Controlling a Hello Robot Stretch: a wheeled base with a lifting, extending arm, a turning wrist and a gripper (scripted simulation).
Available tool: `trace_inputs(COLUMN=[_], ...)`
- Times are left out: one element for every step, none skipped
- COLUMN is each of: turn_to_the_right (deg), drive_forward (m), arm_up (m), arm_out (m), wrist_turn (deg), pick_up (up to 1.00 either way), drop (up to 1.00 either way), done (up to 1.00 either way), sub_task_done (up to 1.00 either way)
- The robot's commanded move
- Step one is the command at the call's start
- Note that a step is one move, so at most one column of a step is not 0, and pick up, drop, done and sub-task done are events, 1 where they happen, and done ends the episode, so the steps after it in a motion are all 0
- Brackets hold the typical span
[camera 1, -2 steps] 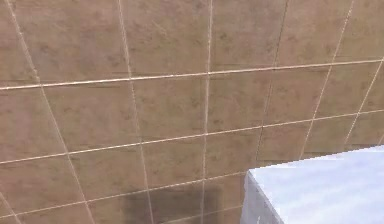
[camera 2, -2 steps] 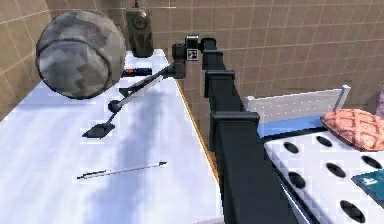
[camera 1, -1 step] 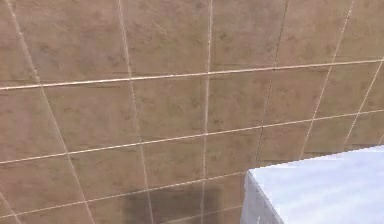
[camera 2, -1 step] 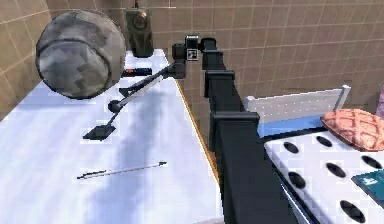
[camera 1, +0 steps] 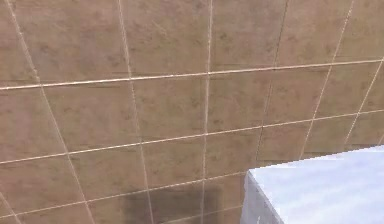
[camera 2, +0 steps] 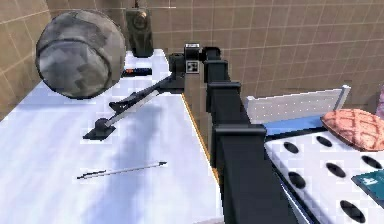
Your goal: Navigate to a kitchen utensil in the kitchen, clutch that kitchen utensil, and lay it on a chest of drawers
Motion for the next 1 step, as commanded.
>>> trace_inputs(turn_to_the_right=[0.0], drive_forward=[0.0], arm_up=[0.0], arm_out=[0.0], wrist_turn=[0.0], pick_up=[0.0], drop=[0.0], done=[1.0], sub_task_done=[0.0])
